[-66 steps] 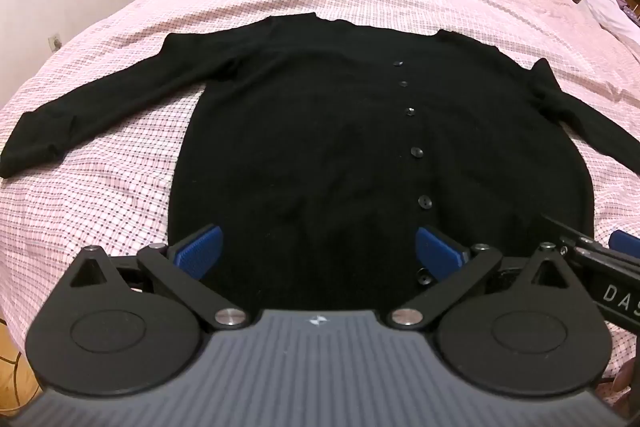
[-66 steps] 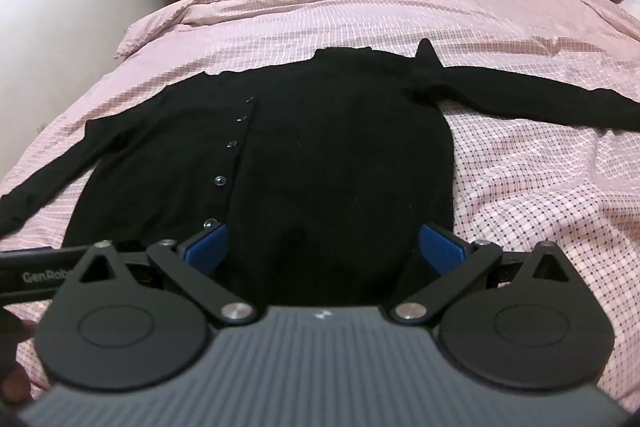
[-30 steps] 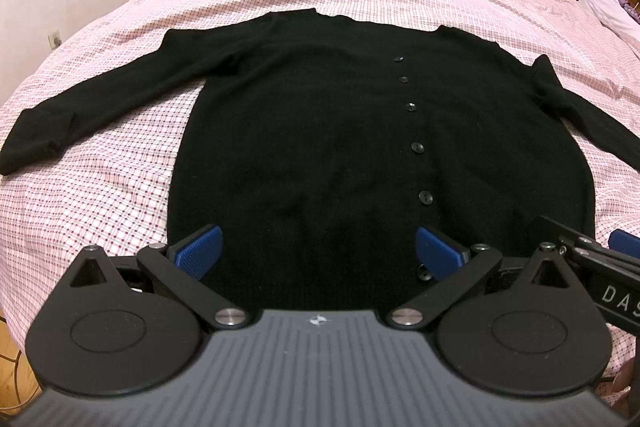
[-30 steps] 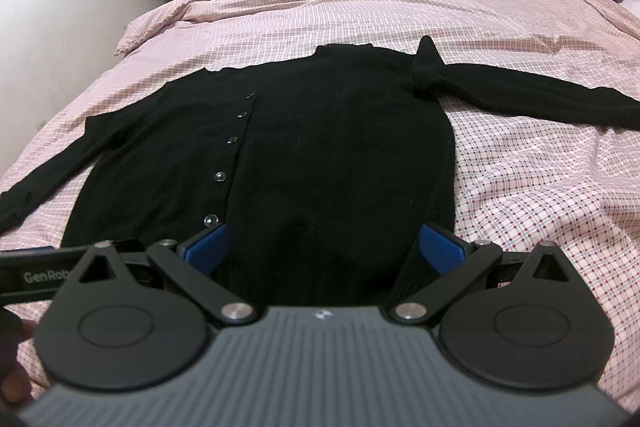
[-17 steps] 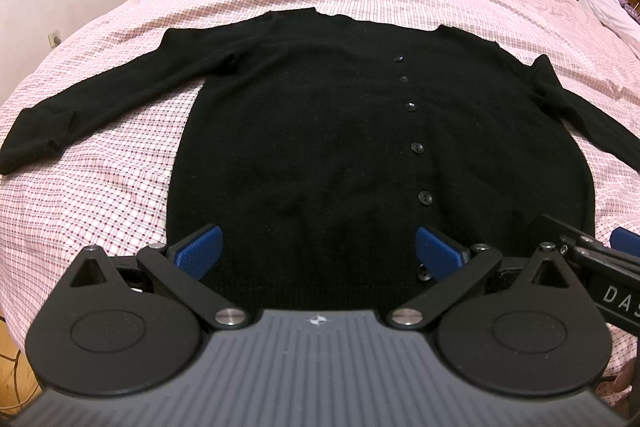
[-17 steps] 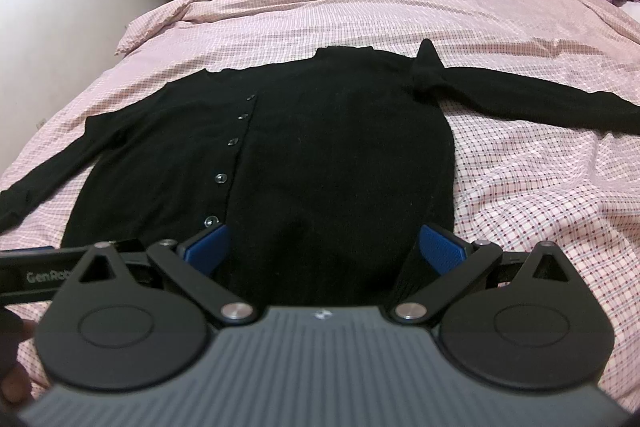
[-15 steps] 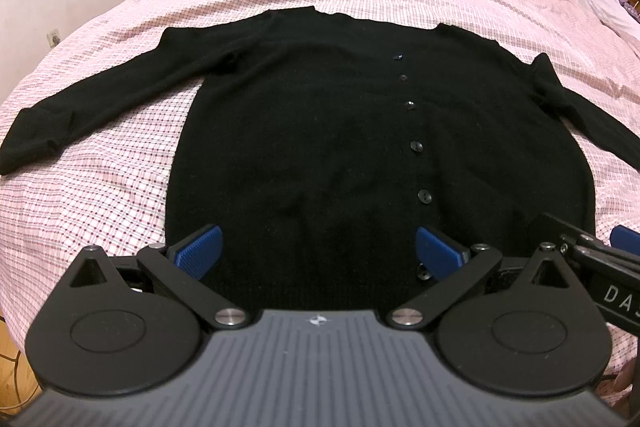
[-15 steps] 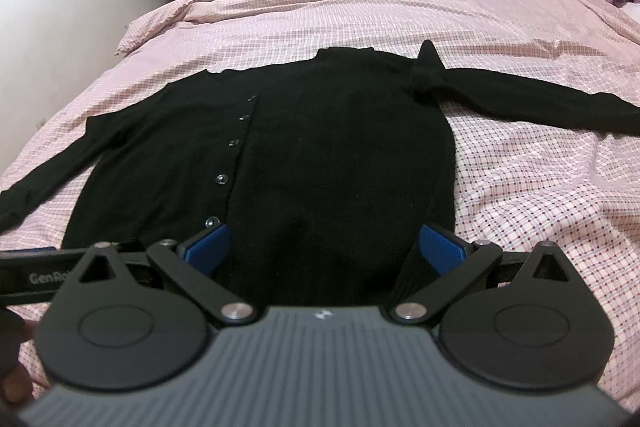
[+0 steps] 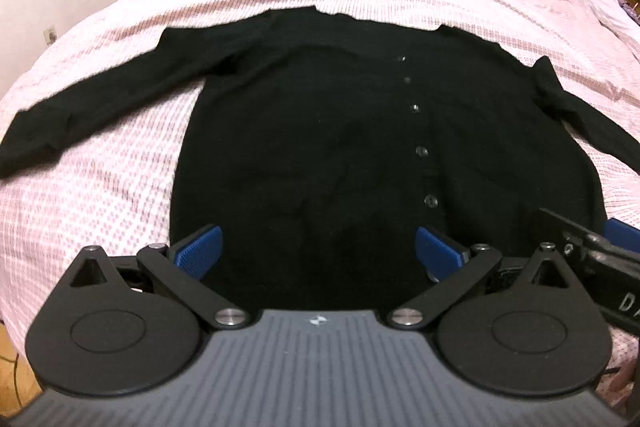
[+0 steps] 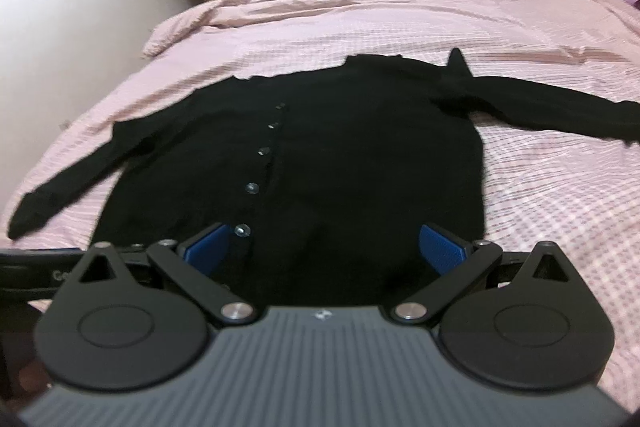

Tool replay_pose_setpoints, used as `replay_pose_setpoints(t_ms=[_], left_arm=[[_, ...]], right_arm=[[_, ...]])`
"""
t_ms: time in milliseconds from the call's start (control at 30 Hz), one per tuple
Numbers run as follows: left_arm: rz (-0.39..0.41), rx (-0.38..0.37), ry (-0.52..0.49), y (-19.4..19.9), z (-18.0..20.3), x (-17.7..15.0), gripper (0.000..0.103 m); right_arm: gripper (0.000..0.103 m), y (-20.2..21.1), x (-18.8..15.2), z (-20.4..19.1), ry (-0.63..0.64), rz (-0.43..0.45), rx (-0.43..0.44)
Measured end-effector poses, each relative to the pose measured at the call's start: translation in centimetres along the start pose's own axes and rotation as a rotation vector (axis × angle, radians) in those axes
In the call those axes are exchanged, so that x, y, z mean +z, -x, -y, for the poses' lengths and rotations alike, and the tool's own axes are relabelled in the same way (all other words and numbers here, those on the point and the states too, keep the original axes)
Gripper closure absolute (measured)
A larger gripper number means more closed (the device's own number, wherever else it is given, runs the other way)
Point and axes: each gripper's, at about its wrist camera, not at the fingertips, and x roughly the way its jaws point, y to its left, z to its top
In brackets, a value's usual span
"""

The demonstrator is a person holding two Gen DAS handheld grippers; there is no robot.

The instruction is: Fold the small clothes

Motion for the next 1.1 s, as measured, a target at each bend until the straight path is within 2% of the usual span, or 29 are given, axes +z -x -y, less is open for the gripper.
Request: replay_pose_setpoints(t_ms=[200, 333, 467, 567, 767, 933, 1100], left_arm=[[0.002, -0.019, -0.020, -0.3, -0.4, 1.8, 0.000], [-0.030, -0.032, 0.011, -1.3, -0.7, 3.3, 0.000], [-0.037, -0.029, 0.014, -2.5, -0.5, 5.1, 0.000], [-0.038, -0.019, 0.001, -3.7, -0.1, 6.5, 0.000], [-0.061, -0.006, -0.015, -6.9, 0.9, 9.1, 0.000], [-0.100, 0.001, -0.018, -9.9, 1.7, 10.8, 0.000], [-0.139, 0.005, -0.027, -12.2, 2.5, 11.5, 0.000]], right_arm=[[0.000, -0.8, 2.1, 1.8, -0.073, -0.015, 0.027], [0.000, -1.6, 3.5, 4.4, -0.175, -0.034, 0.036], [0.000, -2.1, 4.9, 7.7, -0.265, -0.017, 0.016], [0.000, -2.5, 6.2, 10.5, -0.316, 0.012, -0.028], [0.000, -4.1, 8.1, 17.8, -0.437, 0.061, -0.173], [0.000, -5.5, 8.4, 23.5, -0.525, 0.077, -0.282], [0.000, -6.9, 8.2, 27.5, -0.600, 0.070, -0.363]])
